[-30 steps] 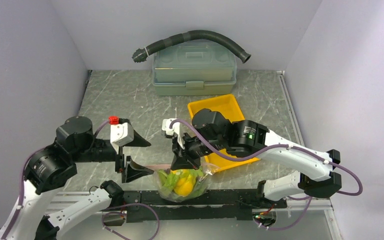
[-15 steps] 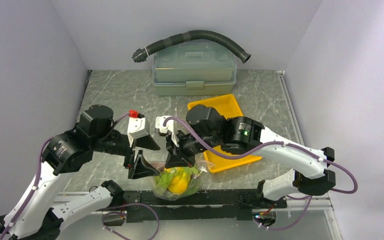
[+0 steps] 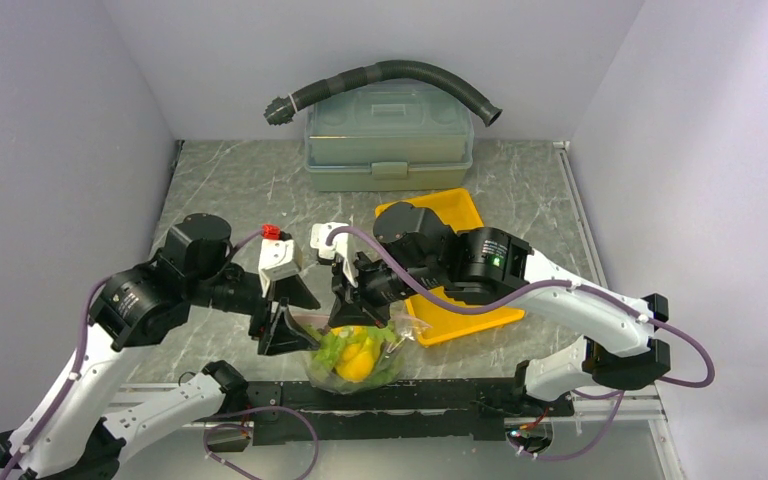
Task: Place the food in the zip-top bag and seal the zipper
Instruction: Place the zipper food storage bag at the center of the board.
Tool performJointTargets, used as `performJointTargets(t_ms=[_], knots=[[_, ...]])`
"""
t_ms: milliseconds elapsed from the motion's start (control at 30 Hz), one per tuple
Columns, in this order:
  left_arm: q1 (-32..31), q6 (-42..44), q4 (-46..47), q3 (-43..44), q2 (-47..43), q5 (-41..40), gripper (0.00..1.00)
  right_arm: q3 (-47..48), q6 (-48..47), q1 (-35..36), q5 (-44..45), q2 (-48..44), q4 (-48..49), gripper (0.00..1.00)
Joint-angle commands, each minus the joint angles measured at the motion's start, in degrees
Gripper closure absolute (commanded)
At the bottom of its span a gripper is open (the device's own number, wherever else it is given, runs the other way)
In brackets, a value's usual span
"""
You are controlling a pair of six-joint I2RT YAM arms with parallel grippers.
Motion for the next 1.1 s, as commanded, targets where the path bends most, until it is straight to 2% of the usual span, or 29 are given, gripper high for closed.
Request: performJointTargets(t_ms=[0, 67, 133, 233, 267, 500, 600, 700, 833, 933, 1067], knots=[[0.04, 1.68, 1.29, -0.13, 0.82, -1.14, 0.29, 4.54, -0.18, 0.11, 0.73, -0.97, 5.52, 1.00], [0.04, 1.69, 1.40, -0.03, 1.19, -1.41, 0.42, 4.49, -0.10, 0.09, 0.92, -1.12, 5.54, 1.00], [0.01, 1.88, 1.54, 0.18, 1.41, -1.77, 0.61, 4.06, -0.01, 0.15, 1.12, -1.41, 5.62, 1.00], [0.03, 1.69, 1.67, 0.41, 1.45, -3.58, 0.98, 3.16, 0.24, 0.06, 1.71, -2.15, 6.19, 1.00], [0.04, 1.70, 1.81, 0.34, 1.39, -3.98, 1.00, 2.91, 0.21, 0.07, 2.14, -2.50, 6.31, 1.00], [0.00, 0.93, 2.41, 1.35, 1.15, -8.63, 1.00, 1.43, 0.49, 0.06, 4.60, -4.45, 6.60, 1.00], [0.02, 0.65, 2.57, 2.19, 1.13, -11.85, 1.00, -0.62, 1.00, -0.02, 7.10, -6.54, 7.82, 0.87], [0.01, 0.40, 3.51, 2.64, 0.55, -14.42, 1.00, -2.61, 1.28, -0.04, 9.66, -8.87, 9.01, 0.69], [0.08, -0.21, 6.14, 2.59, -1.22, -21.69, 1.00, -5.59, 1.51, -0.10, 14.79, -12.87, 11.03, 0.54], [0.00, -0.42, 9.02, 1.93, -3.31, -26.71, 1.00, -8.27, 1.87, -0.27, 18.41, -16.46, 12.80, 0.49], [0.01, -0.84, 11.38, 2.14, -4.43, -33.04, 1.00, -11.94, 2.63, -0.61, 21.98, -20.88, 14.69, 0.47]])
